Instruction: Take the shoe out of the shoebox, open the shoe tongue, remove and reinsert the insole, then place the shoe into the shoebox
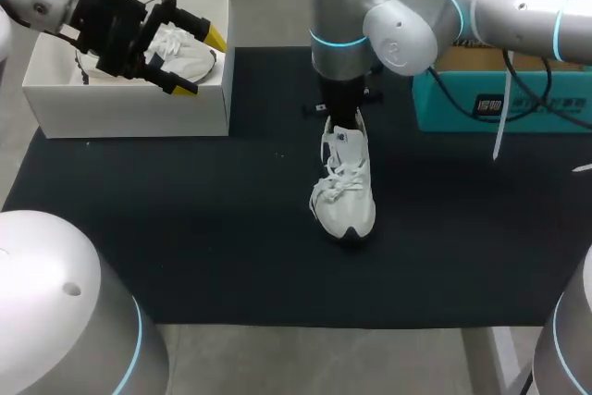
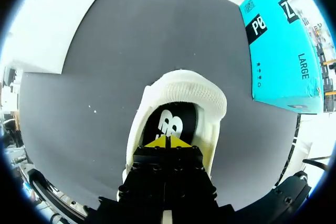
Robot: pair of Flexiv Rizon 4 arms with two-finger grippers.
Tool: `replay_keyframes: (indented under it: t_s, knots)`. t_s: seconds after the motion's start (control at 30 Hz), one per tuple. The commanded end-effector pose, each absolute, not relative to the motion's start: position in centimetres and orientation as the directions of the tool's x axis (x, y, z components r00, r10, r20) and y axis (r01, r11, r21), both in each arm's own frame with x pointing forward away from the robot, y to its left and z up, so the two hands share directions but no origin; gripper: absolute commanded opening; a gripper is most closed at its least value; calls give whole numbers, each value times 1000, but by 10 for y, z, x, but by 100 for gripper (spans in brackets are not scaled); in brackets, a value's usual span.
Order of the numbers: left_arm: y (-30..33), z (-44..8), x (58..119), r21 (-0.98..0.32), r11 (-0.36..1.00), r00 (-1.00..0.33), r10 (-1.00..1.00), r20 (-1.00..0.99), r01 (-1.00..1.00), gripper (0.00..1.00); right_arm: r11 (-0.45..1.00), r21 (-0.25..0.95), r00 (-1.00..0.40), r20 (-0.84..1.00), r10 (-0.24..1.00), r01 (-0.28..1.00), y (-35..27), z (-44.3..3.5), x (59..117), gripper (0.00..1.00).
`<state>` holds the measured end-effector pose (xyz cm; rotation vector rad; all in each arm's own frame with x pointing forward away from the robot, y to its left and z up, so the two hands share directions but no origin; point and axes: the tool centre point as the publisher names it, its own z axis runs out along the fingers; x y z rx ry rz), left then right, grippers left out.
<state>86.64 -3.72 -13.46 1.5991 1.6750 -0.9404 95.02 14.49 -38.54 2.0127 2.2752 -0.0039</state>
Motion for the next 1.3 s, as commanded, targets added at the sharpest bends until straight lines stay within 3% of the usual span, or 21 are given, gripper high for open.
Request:
replay_keyframes:
  t_s: [0.03, 0.33, 0.53, 0.73, 0.93, 1.3]
  knots:
    - [-37, -134, 866, -71, 8, -64, 550, -833, 997, 100, 125, 59, -122, -64, 990, 990, 141, -397, 947, 0]
    - [-37, -134, 866, -71, 8, -64, 550, -833, 997, 100, 147, -6, -147, -50, 988, 989, 141, -418, 947, 0]
    - [-37, -134, 866, -71, 8, -64, 550, -833, 997, 100, 166, 8, -166, -52, 985, 986, 143, -384, 942, 0]
    - [-37, -134, 866, -71, 8, -64, 550, -833, 997, 100, 199, -68, -202, -31, 979, 978, 144, -348, 940, 0]
    - [-37, -134, 866, -71, 8, -64, 550, -833, 997, 100, 186, -144, -183, 31, 983, 972, 145, -337, 940, 0]
    - [-37, -134, 866, -71, 8, -64, 550, -833, 997, 100, 174, -140, -173, 20, 985, 975, 144, -336, 941, 0]
